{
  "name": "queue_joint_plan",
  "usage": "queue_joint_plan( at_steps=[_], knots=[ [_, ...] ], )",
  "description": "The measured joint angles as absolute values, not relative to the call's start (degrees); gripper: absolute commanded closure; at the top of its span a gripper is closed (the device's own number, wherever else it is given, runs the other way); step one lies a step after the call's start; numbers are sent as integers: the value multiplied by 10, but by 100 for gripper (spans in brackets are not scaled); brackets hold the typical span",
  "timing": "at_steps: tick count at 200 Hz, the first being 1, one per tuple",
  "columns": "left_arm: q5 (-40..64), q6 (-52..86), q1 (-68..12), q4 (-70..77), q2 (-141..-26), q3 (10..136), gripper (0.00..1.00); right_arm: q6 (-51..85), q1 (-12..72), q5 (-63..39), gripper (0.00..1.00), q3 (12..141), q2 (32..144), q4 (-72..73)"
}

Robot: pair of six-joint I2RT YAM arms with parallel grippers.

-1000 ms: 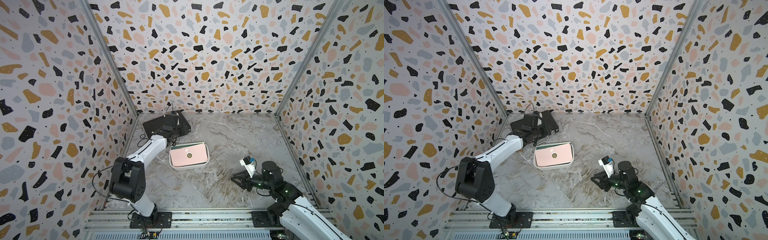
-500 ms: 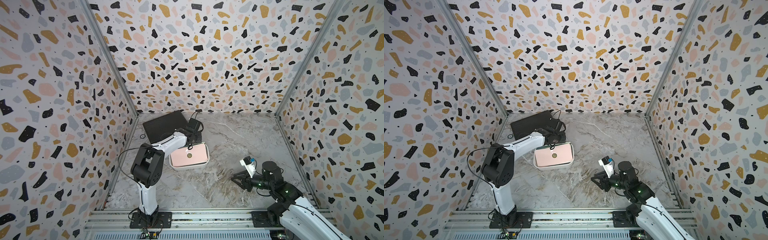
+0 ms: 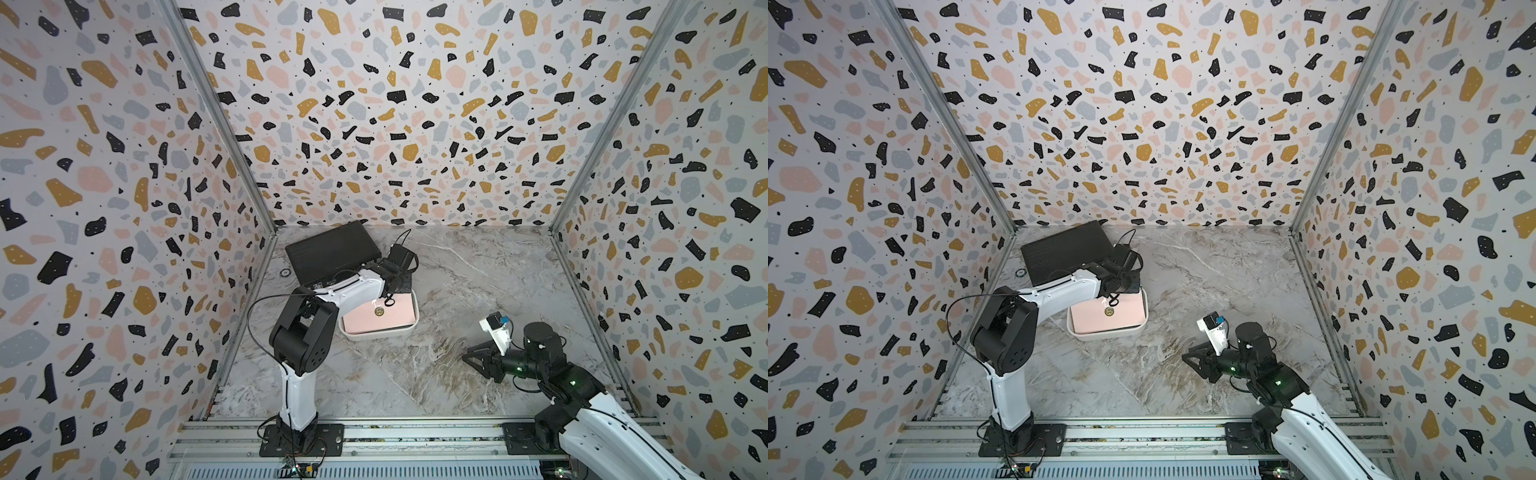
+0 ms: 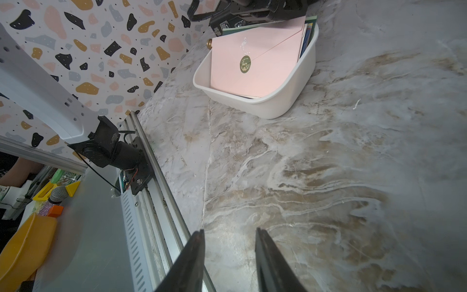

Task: Put the sealed envelopes into the storage box
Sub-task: Adjust the envelope in the storage box.

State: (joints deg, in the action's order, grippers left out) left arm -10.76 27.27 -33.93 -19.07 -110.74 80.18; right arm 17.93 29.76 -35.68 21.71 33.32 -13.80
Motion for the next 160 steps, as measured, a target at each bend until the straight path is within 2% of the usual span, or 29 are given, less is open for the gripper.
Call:
queue_joint_plan(
  at_steps=[56,127,160],
  knots=[
    [-130,271,-357,-156,-1095,771,77,180,298,-353,61,217,333,-138],
    [-130,246,-380,-156,-1077,761,64,180,298,-351,61,217,338,-138],
    [-130,237,-381,-163,-1063,759,63,180,298,-349,61,217,338,-138]
  ],
)
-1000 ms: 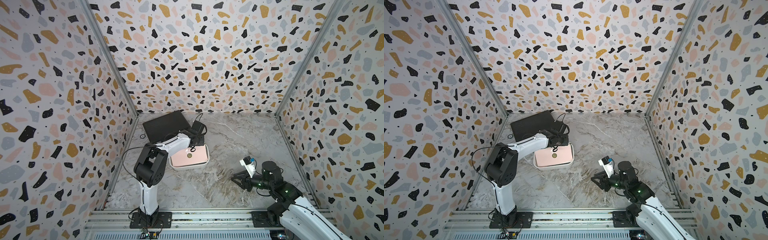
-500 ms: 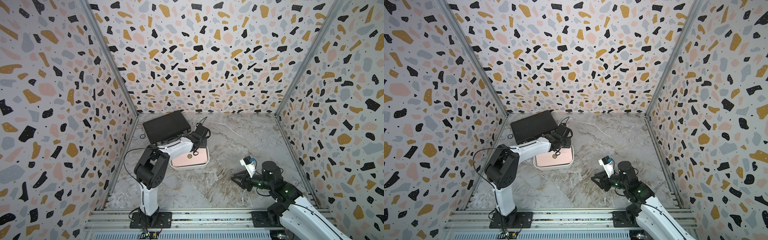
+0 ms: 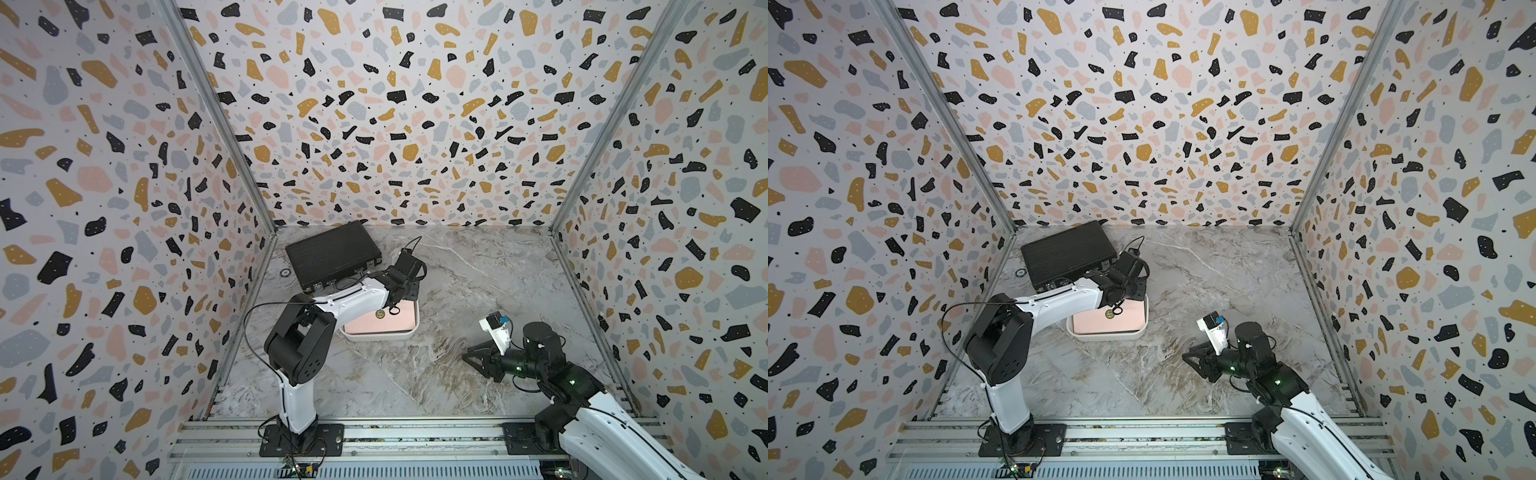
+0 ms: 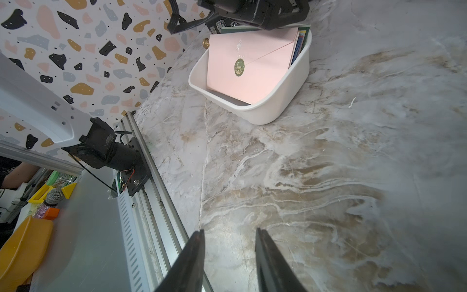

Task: Put the sealed envelopes into the storage box
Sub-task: Adjust the envelope in the storage box.

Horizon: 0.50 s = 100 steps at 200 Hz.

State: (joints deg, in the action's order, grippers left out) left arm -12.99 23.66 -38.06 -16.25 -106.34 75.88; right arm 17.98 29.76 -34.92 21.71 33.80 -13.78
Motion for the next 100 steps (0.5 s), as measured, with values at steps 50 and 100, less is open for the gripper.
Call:
queue_joint_plan(
  at_steps=[50,100],
  knots=[
    [-110,232,-380,-161,-1021,733,74,180,298,-349,61,217,340,-138],
    [-87,235,-383,-146,-1020,695,79,181,298,-349,61,217,341,-138]
  ],
)
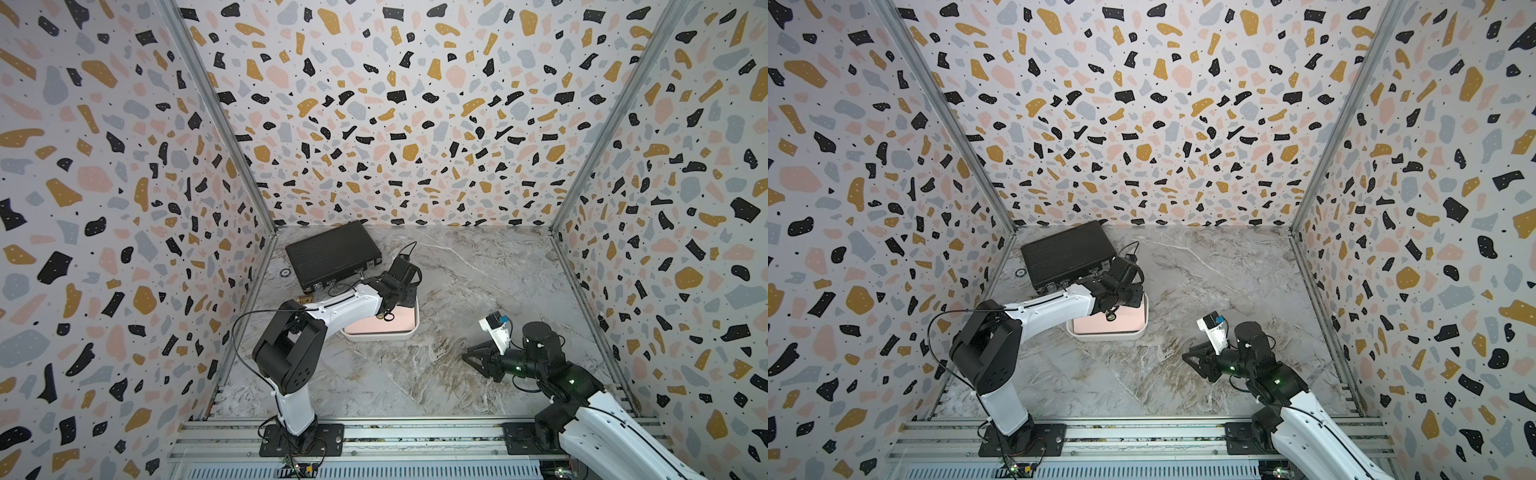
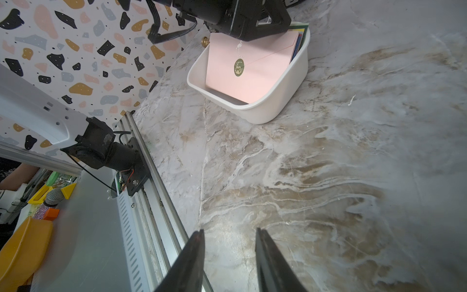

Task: Put the sealed envelopes into the storage box
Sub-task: Adjust the envelope in the storage box, then reset both arms

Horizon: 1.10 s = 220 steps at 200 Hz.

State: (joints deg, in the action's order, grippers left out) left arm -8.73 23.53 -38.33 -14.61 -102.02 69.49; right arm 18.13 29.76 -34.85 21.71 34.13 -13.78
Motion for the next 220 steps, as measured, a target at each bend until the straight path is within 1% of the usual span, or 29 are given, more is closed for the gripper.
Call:
queue_joint_plan(
  at_steps=[18,35,74,89,105,120,129,131,135,139,140,161,183,201,220],
  knots=[
    [-85,236,-385,-138,-1020,681,79,181,298,-349,61,217,341,-138],
    [-85,236,-386,-133,-1017,677,77,181,298,-348,61,217,341,-138],
    [-85,235,-387,-145,-1006,677,68,182,298,-347,61,217,342,-138],
    [-88,234,-387,-158,-996,678,63,182,298,-346,61,217,342,-138],
    [-92,233,-387,-168,-982,681,53,182,298,-344,61,217,342,-138],
    [-113,232,-387,-183,-954,679,39,182,298,-337,61,217,342,-139],
    [-133,229,-387,-193,-918,670,31,182,298,-328,60,218,342,-143],
    [-138,227,-387,-195,-908,666,28,182,298,-325,60,218,342,-145],
    [-146,230,-387,-196,-889,659,11,182,298,-320,60,219,342,-147],
    [-157,228,-387,-196,-866,650,1,182,298,-312,59,220,342,-150],
    [-159,229,-386,-197,-862,649,0,181,298,-311,59,220,342,-150],
    [-227,234,-378,-203,-733,591,1,182,298,-253,55,223,345,-155],
    [-319,231,-348,-203,-611,517,1,181,298,-144,51,223,350,-140],
    [-400,216,-335,-194,-556,456,1,168,298,-52,49,223,359,-116],
    [-426,138,-334,-110,-511,359,1,134,298,67,47,217,385,-65]
  ],
)
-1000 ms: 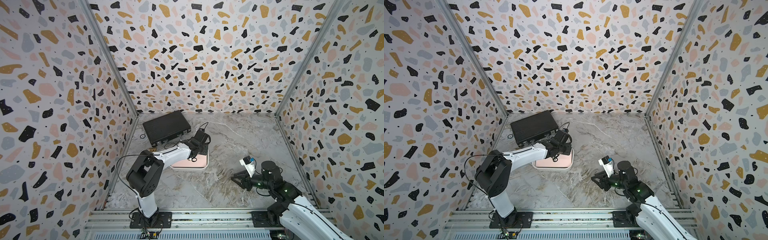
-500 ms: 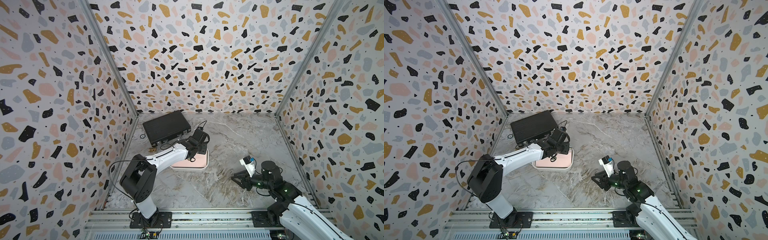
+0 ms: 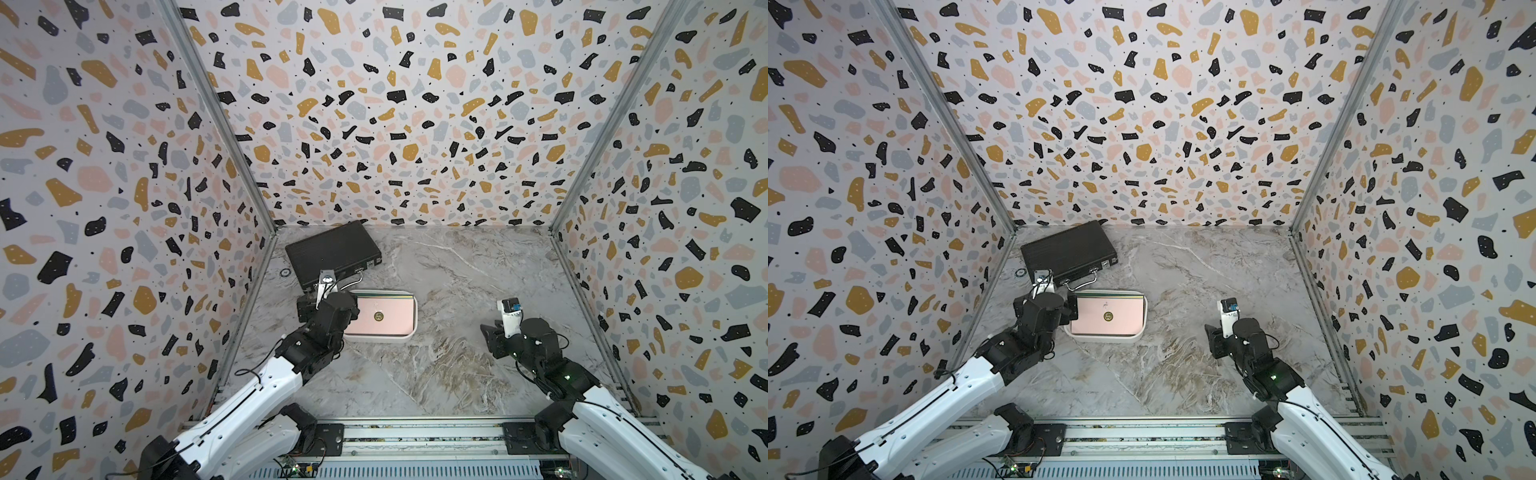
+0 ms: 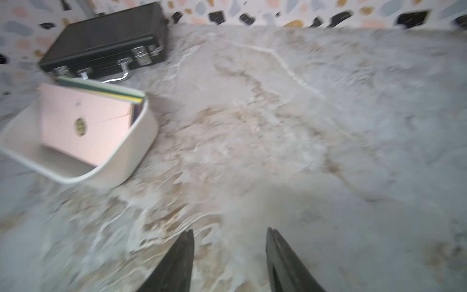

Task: Put the sealed envelopes into the storage box
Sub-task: Reset both arms

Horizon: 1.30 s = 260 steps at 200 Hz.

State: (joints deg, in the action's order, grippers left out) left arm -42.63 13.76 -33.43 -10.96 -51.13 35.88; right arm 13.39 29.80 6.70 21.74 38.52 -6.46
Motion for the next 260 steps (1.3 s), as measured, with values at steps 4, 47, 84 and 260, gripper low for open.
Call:
queue_joint_plan(
  at_steps=[4,47,84,260],
  knots=[
    [-431,117,-334,-86,-503,334,1,124,298,88,46,216,391,-53],
    [-425,3,-287,67,-445,176,1,41,297,274,43,197,479,61],
    [-381,-20,-215,196,-493,128,1,-18,275,339,43,169,539,190],
    [-62,-1,-13,467,-821,186,1,-24,20,108,1,200,873,540]
  ],
)
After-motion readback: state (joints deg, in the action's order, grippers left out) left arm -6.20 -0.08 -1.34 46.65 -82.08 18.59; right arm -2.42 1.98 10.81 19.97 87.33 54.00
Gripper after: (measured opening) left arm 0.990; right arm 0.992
